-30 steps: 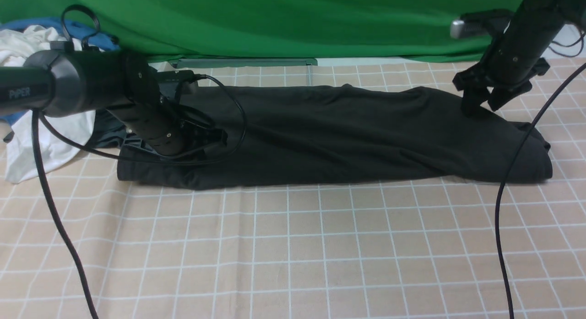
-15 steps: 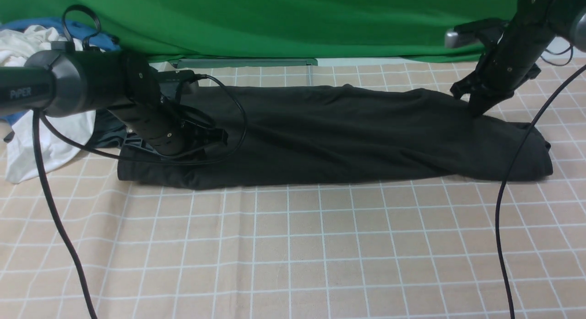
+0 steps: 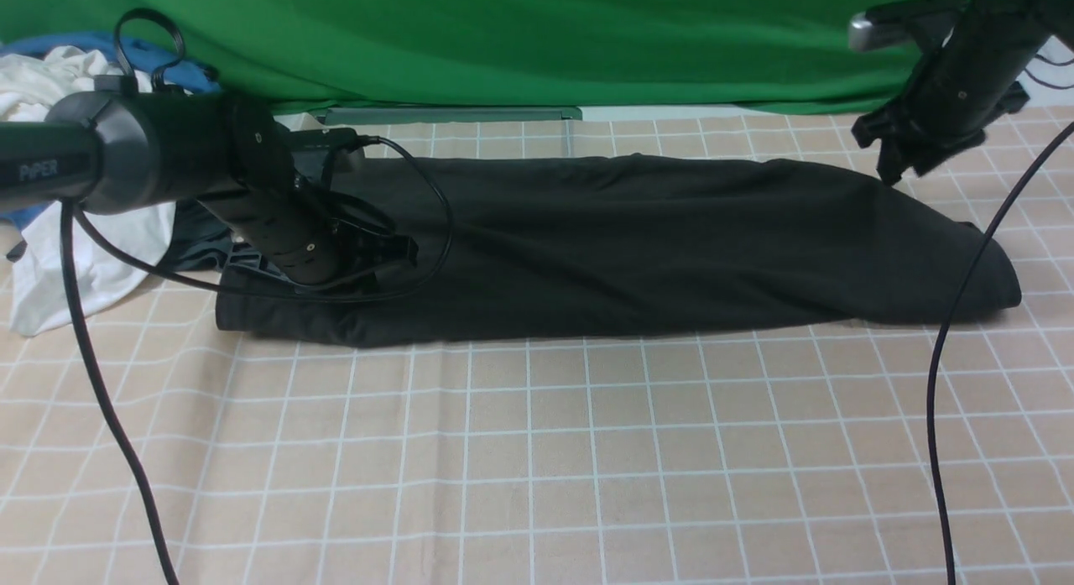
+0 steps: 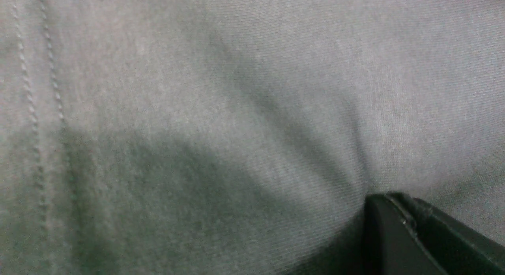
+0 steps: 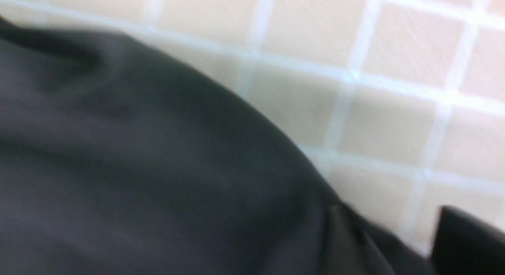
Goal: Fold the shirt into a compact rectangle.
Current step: 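Pull the folded dark garment lengthwise by its ends to straighten it flat on the table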
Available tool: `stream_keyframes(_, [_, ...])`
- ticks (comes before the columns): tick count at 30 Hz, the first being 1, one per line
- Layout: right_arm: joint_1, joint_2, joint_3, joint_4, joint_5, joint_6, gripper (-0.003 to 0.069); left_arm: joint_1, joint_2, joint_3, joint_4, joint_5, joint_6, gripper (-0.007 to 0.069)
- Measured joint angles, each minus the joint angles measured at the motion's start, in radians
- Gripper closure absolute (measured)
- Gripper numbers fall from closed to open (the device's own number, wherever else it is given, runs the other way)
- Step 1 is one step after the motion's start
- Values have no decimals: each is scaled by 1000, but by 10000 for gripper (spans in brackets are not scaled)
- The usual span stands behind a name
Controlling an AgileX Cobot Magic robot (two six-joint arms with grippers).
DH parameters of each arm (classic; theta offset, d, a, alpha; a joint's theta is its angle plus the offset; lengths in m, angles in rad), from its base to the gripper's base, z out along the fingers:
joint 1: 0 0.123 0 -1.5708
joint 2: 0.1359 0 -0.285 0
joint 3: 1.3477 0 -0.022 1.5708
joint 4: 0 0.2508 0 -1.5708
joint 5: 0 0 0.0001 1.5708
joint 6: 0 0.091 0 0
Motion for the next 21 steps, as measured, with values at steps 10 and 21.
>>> stream_keyframes(10, [-100,-113,192,26,29,132,160,0,0,0,-3,6,1,606])
stream_keyframes(21, [-131,-108,285,158,33,67,406,0,0,-2,-4,9,4,606])
